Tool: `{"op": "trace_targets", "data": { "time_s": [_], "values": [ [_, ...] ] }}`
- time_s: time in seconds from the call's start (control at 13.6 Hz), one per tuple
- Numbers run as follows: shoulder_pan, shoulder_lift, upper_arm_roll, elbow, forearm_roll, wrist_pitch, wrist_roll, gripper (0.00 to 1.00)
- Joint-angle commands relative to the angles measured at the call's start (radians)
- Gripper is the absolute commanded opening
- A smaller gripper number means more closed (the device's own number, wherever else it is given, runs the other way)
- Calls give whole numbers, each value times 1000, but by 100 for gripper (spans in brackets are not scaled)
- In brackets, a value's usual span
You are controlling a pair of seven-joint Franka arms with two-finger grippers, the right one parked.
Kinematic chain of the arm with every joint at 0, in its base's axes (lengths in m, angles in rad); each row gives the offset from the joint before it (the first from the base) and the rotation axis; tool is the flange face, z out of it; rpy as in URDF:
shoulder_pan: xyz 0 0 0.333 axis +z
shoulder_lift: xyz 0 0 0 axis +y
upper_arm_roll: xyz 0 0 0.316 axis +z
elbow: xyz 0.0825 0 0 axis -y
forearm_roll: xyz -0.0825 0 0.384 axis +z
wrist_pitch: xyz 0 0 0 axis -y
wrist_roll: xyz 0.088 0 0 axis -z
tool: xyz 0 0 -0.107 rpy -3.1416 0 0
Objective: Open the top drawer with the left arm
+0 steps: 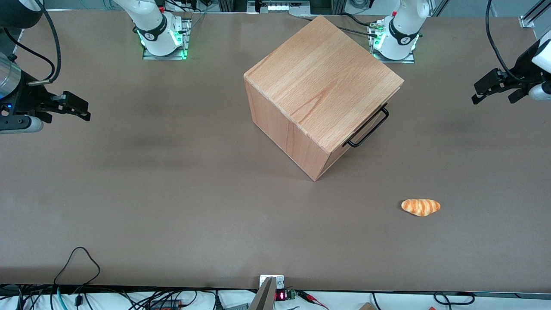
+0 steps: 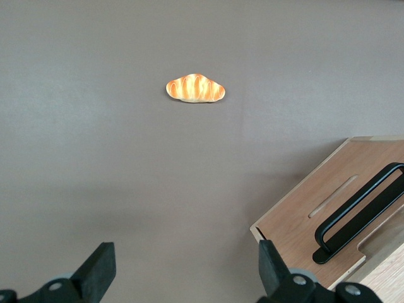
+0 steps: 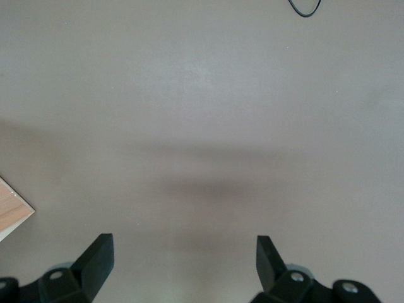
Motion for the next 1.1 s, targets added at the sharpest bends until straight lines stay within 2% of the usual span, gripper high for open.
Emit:
{"op": "trace_targets", "data": {
  "time_s": [0.0,1.03],
  "values": [
    [3,31,-6,52,19,-37,0,100],
    [3,61,-7,84,21,-51,19,100]
  ]
}}
